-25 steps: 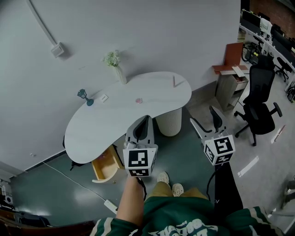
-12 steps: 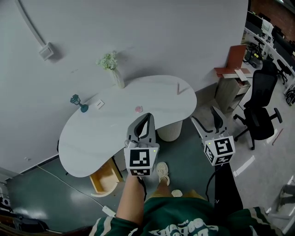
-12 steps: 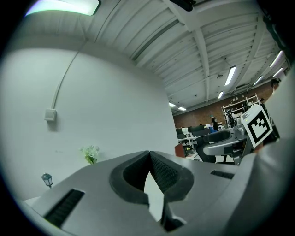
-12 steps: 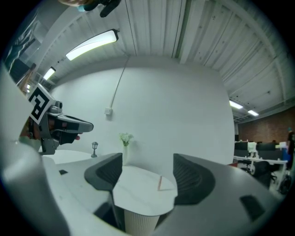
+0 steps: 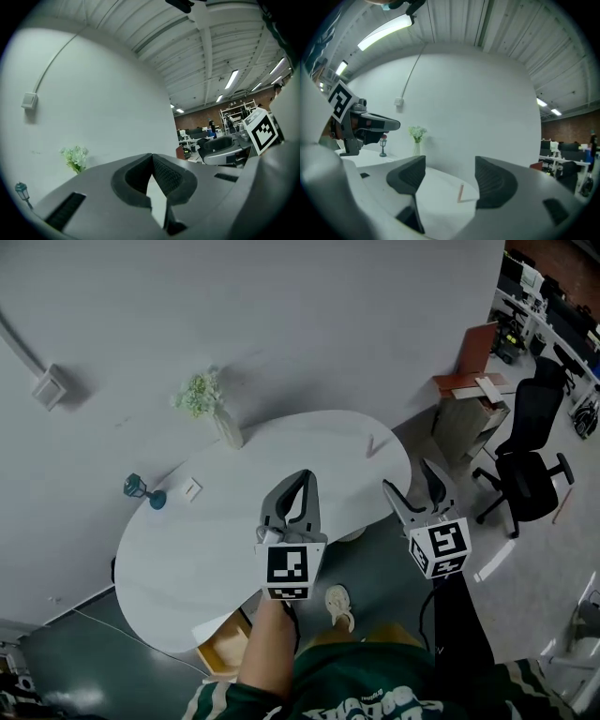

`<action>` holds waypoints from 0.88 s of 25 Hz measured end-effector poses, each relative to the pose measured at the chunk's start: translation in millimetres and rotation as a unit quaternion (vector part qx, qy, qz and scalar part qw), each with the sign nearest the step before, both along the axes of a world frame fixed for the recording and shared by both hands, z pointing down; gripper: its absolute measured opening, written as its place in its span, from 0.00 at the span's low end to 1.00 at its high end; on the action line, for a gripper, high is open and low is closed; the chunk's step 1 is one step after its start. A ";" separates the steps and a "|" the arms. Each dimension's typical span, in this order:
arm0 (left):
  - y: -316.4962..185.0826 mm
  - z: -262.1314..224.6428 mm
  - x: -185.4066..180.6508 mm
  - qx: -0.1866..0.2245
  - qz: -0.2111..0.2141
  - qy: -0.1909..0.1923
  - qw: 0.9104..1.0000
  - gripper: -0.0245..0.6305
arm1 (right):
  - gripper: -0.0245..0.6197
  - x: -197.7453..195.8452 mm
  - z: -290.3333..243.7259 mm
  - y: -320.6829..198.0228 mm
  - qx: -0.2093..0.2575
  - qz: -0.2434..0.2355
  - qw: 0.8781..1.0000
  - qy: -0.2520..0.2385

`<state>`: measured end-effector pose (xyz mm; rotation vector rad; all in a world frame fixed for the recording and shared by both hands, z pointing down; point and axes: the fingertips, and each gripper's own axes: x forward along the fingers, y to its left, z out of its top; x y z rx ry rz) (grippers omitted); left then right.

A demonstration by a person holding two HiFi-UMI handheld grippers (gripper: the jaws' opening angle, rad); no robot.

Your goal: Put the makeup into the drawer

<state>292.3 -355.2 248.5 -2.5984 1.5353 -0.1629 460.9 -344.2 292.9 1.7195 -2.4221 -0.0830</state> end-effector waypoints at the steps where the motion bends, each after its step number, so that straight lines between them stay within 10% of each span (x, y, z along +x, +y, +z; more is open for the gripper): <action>1: -9.4 3.0 0.4 -0.003 0.005 0.003 1.000 0.04 | 0.56 -1.6 5.5 -8.1 -0.006 0.002 1.000 0.001; 22: -114.3 77.6 27.1 -0.013 0.038 -0.016 0.999 0.04 | 0.47 5.9 159.8 -135.5 -0.125 0.024 0.992 0.006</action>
